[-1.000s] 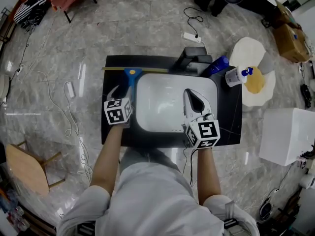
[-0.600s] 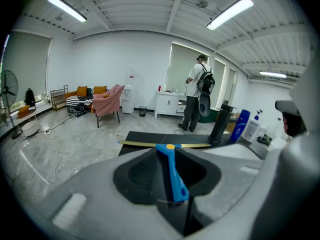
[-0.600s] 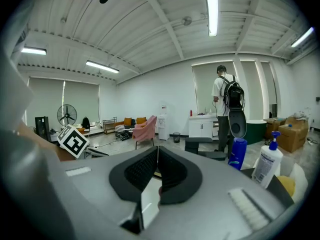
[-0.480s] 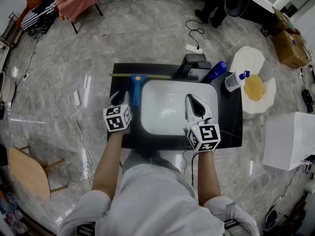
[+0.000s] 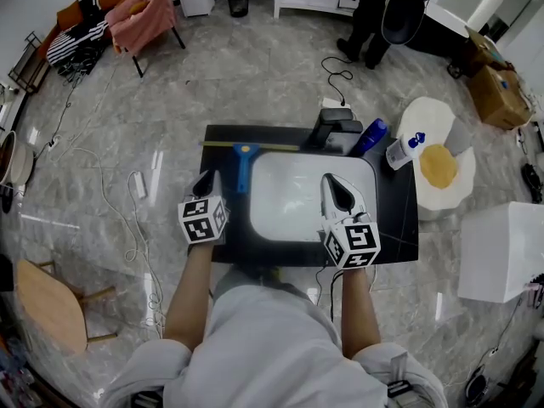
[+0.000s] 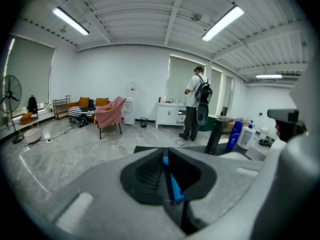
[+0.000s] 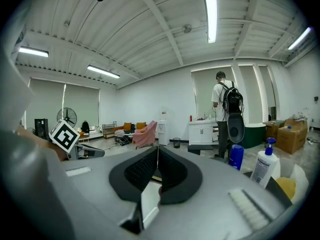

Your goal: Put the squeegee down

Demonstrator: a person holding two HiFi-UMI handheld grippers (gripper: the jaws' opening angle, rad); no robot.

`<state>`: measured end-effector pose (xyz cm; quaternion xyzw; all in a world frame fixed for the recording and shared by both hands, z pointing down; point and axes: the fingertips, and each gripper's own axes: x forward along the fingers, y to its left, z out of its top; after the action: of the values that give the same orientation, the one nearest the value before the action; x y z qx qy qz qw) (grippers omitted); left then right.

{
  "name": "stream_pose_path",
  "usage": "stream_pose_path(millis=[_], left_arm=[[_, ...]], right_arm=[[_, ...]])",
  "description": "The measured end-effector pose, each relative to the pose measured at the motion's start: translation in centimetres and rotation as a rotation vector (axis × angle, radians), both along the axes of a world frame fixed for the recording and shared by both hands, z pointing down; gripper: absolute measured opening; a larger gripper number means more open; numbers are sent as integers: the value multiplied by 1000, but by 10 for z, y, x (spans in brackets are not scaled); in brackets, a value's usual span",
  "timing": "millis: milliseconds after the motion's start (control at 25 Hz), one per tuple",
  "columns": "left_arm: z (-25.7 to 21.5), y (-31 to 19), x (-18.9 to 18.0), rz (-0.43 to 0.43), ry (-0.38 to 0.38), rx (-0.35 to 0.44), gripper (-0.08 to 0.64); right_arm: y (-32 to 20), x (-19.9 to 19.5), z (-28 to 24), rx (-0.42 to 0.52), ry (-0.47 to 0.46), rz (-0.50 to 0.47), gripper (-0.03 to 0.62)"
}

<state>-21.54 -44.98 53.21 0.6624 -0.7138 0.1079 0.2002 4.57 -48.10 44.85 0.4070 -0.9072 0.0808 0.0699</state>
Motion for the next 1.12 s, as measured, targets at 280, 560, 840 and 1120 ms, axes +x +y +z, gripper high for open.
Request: stream_pose_path(millis=[280,560,840,1120], left_arm=[[-29,12,-6,-6,-22,46,12],[-61,17,-4,9,-80,107,-2],[-87,27,-5,6,-92,155,-2],[-106,38,-6,35,-130,192,-2]], right_arm=[[7,1,-16,22,-5,-5,5],[9,6,-21,31,-14,-3,5],[15,11,-30,46,-12,8,5],[18,19,-35,65,-5,23,5]])
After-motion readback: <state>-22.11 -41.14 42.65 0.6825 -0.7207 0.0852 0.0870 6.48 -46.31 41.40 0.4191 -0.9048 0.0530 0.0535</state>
